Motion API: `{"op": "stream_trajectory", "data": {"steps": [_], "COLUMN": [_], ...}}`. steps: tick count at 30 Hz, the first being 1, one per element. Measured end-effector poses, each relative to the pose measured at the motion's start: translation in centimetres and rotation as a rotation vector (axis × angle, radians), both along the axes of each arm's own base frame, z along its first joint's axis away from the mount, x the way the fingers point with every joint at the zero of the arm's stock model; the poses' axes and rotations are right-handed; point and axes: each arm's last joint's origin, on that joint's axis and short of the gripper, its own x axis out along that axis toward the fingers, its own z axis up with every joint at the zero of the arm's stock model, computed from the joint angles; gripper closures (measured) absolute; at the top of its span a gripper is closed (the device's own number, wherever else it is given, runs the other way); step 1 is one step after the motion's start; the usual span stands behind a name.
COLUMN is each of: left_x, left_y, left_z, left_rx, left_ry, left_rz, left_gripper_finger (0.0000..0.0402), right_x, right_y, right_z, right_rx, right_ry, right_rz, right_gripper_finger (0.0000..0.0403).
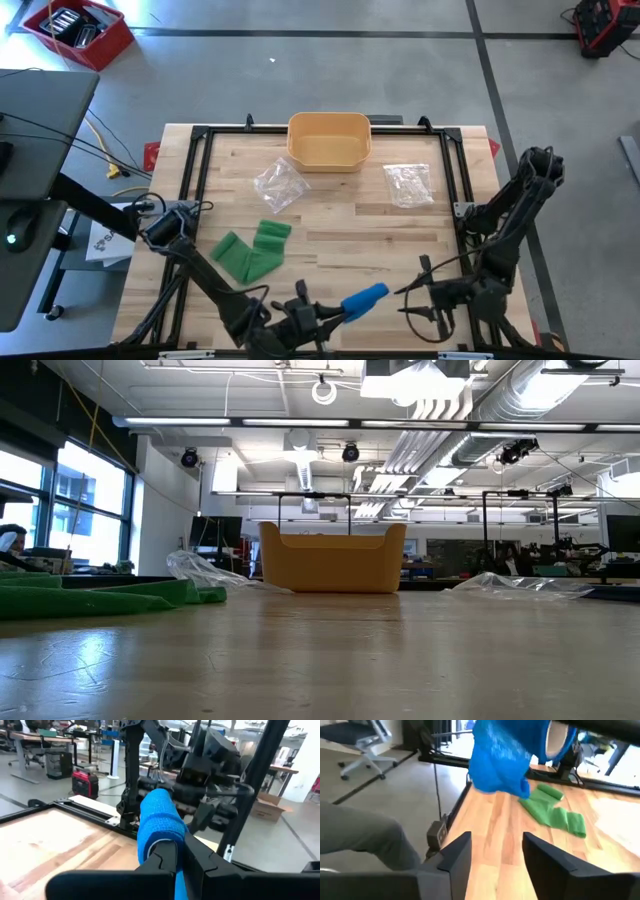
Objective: Roll bandage
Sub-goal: Roll the blue bandage
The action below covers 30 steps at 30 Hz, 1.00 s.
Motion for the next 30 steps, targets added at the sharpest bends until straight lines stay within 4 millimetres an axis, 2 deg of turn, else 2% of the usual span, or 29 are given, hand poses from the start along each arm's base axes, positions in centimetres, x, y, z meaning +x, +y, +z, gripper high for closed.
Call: {"op": "stream_trajectory", "data": {"steps": [7, 11, 14, 17, 22, 30], "left_x": [-0.2, -0.2, -0.3, -0.3, -0.8, -1.8], "left_y": [-0.3, -0.4, -0.4, -0.5, -0.9, -1.9], "left_z": [-0.2, -0.2, -0.1, 0.0, 0.2, 1.3], "left_rx": [0.006, 0.003, 0.004, 0.026, 0.058, 0.103], "left_ry": [0.005, 0.003, 0.001, 0.000, 0.001, -0.040], "left_rz": [0.001, -0.013, -0.015, -0.018, 0.002, -0.029], "left_gripper_finger": [0.0399, 0.0398, 0.0398, 0.0398, 0.0398, 0.0399], "right_x": [2.8, 4.2, 4.9, 5.1, 5.0, 5.7], "right_y": [1.8, 2.6, 2.7, 2.7, 2.7, 2.4], "right_z": [-2.0, -1.6, -1.8, -1.8, -2.4, -5.3], "right_rx": [-0.024, 0.070, 0.071, 0.058, 0.010, -0.091], "right_ry": [-0.094, -0.214, -0.247, -0.252, -0.215, -0.127], "right_rz": [-0.081, -0.105, -0.112, -0.091, -0.083, -0.219], "right_gripper_finger": [0.0225, 0.0224, 0.0229, 0.0262, 0.0384, 0.0399]}}
